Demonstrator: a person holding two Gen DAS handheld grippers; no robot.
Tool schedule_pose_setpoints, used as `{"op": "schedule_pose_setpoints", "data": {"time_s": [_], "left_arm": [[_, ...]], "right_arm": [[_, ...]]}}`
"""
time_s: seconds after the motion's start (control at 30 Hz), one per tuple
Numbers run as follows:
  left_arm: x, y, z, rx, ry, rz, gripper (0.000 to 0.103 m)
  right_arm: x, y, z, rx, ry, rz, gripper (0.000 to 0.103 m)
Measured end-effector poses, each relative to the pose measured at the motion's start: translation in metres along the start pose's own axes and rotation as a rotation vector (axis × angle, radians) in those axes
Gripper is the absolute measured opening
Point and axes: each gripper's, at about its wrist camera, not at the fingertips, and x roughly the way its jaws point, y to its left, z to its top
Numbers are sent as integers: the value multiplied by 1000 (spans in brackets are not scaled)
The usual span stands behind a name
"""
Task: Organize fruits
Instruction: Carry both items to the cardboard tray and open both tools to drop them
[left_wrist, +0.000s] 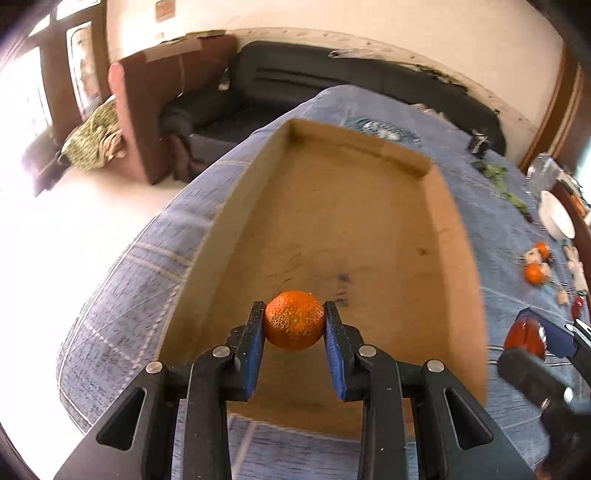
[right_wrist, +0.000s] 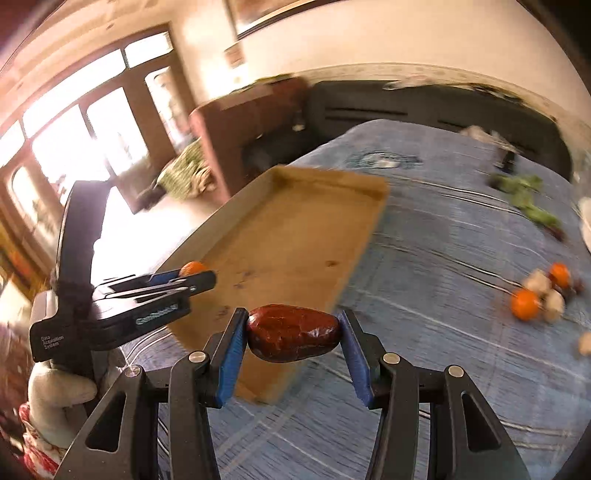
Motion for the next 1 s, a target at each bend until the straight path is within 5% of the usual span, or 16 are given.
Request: {"op": "schedule_pose_setpoints", "data": {"time_s": [0.33, 0.57, 0.83, 1.0], "left_arm": [[11, 22, -6, -37, 14, 43, 31], [-1, 26, -3, -65, -14, 24, 49], [-33, 29, 3, -100, -88, 4, 57], [-58, 24, 5, -111, -134, -53, 65]], "right_arm": [[59, 18, -3, -47, 98, -16, 55], [71, 29, -6, -92, 91, -38, 56], [54, 27, -1, -73, 41, -10, 63], [19, -5, 3, 40, -19, -16, 76]]}}
